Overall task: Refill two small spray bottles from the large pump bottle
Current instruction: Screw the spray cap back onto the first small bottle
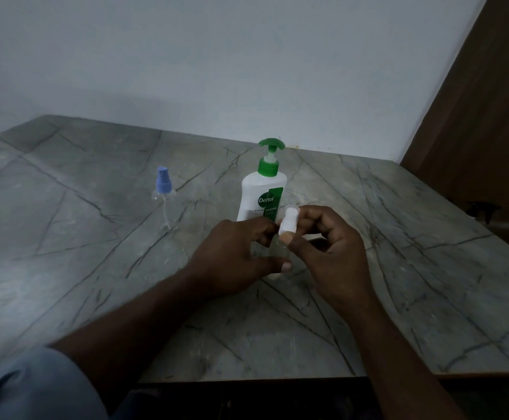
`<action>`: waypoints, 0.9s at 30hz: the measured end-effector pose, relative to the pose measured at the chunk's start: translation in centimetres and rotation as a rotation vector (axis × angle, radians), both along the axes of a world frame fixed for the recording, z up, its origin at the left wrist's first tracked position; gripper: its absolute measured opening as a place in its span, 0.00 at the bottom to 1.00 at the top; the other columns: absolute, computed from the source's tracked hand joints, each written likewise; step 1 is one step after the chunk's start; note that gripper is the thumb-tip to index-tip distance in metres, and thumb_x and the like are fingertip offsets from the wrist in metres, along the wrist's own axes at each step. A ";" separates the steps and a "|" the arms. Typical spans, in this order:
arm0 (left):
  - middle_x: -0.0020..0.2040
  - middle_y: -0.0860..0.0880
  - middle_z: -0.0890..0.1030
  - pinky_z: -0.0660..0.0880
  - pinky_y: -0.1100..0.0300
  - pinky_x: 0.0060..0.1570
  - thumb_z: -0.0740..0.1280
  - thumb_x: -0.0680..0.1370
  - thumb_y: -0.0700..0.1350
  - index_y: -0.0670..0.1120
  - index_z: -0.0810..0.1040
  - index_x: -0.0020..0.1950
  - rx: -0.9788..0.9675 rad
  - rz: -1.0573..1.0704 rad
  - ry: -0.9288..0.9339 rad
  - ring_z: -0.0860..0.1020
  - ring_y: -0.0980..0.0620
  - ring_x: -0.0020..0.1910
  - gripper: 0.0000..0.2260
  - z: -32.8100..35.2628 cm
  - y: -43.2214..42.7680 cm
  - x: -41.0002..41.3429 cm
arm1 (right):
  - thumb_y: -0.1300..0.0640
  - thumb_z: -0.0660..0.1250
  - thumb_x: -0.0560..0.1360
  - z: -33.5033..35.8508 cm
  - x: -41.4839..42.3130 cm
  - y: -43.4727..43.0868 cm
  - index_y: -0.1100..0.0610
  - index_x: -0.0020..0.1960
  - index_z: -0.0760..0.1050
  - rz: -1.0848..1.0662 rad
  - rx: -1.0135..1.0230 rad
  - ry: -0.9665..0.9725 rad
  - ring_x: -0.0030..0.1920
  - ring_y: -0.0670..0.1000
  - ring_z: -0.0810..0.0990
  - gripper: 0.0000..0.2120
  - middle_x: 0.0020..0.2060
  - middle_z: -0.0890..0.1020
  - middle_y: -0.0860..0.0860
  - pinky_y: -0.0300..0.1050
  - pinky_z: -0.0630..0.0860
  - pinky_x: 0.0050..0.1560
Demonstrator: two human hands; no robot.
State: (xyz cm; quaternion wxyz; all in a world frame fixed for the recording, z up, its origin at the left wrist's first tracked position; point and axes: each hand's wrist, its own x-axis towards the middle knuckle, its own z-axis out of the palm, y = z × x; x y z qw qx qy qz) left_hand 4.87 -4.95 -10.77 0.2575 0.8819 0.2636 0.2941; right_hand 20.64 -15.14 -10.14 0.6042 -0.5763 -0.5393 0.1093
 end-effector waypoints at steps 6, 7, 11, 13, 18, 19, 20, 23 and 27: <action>0.51 0.61 0.82 0.67 0.71 0.37 0.75 0.72 0.63 0.57 0.80 0.62 -0.005 -0.011 0.006 0.76 0.75 0.42 0.22 0.0 0.0 0.1 | 0.54 0.76 0.71 0.0 0.0 0.0 0.45 0.59 0.80 0.030 -0.003 0.017 0.50 0.46 0.85 0.17 0.48 0.86 0.43 0.47 0.83 0.46; 0.50 0.61 0.81 0.66 0.72 0.37 0.75 0.72 0.62 0.57 0.80 0.62 -0.009 -0.012 0.005 0.75 0.76 0.42 0.21 0.0 0.0 0.0 | 0.57 0.75 0.73 0.1 0.0 0.0 0.47 0.61 0.80 0.047 0.008 0.018 0.51 0.46 0.85 0.17 0.49 0.87 0.44 0.48 0.83 0.48; 0.45 0.66 0.77 0.68 0.77 0.34 0.76 0.72 0.60 0.57 0.80 0.60 -0.007 -0.018 -0.001 0.74 0.79 0.42 0.19 -0.1 0.0 0.0 | 0.66 0.69 0.78 0.1 0.2 -0.1 0.55 0.63 0.79 0.150 0.051 0.110 0.56 0.49 0.86 0.15 0.53 0.88 0.49 0.44 0.83 0.51; 0.44 0.66 0.76 0.68 0.80 0.38 0.76 0.72 0.59 0.56 0.80 0.60 -0.003 -0.024 -0.010 0.73 0.79 0.43 0.19 0.0 0.0 0.0 | 0.65 0.69 0.78 0.1 0.2 -0.1 0.57 0.62 0.79 0.159 0.046 0.129 0.55 0.50 0.86 0.14 0.53 0.88 0.50 0.43 0.83 0.50; 0.49 0.62 0.80 0.65 0.75 0.36 0.76 0.72 0.62 0.57 0.80 0.59 0.016 -0.015 0.002 0.75 0.77 0.44 0.20 -0.1 0.0 -0.1 | 0.57 0.73 0.74 0.0 0.1 0.0 0.52 0.58 0.80 0.058 0.026 0.037 0.53 0.49 0.86 0.14 0.50 0.87 0.47 0.52 0.84 0.49; 0.49 0.61 0.80 0.65 0.74 0.36 0.75 0.72 0.62 0.57 0.80 0.59 0.015 -0.015 0.002 0.75 0.77 0.44 0.20 -0.1 0.0 -0.1 | 0.55 0.74 0.73 -0.1 0.0 0.0 0.49 0.58 0.80 0.033 0.012 0.018 0.52 0.49 0.86 0.14 0.48 0.87 0.46 0.54 0.84 0.49; 0.49 0.61 0.80 0.65 0.73 0.36 0.75 0.71 0.63 0.58 0.80 0.59 0.018 -0.014 0.004 0.75 0.77 0.44 0.20 0.0 0.0 -0.1 | 0.53 0.75 0.72 -0.1 0.0 0.1 0.47 0.57 0.80 0.014 0.003 0.004 0.51 0.48 0.85 0.14 0.47 0.86 0.45 0.55 0.84 0.48; 0.50 0.61 0.81 0.65 0.73 0.36 0.75 0.71 0.64 0.58 0.80 0.60 0.026 -0.006 0.013 0.75 0.75 0.43 0.21 0.0 0.0 -0.1 | 0.48 0.76 0.69 -0.1 -0.1 0.0 0.43 0.53 0.80 -0.007 0.002 -0.007 0.48 0.45 0.85 0.13 0.45 0.85 0.42 0.51 0.83 0.45; 0.53 0.59 0.84 0.67 0.71 0.37 0.76 0.70 0.64 0.58 0.79 0.62 0.004 -0.007 0.012 0.76 0.73 0.40 0.23 0.0 0.0 0.0 | 0.45 0.77 0.65 0.2 -0.2 0.0 0.43 0.50 0.77 -0.023 0.008 -0.017 0.46 0.45 0.84 0.15 0.43 0.82 0.40 0.43 0.81 0.42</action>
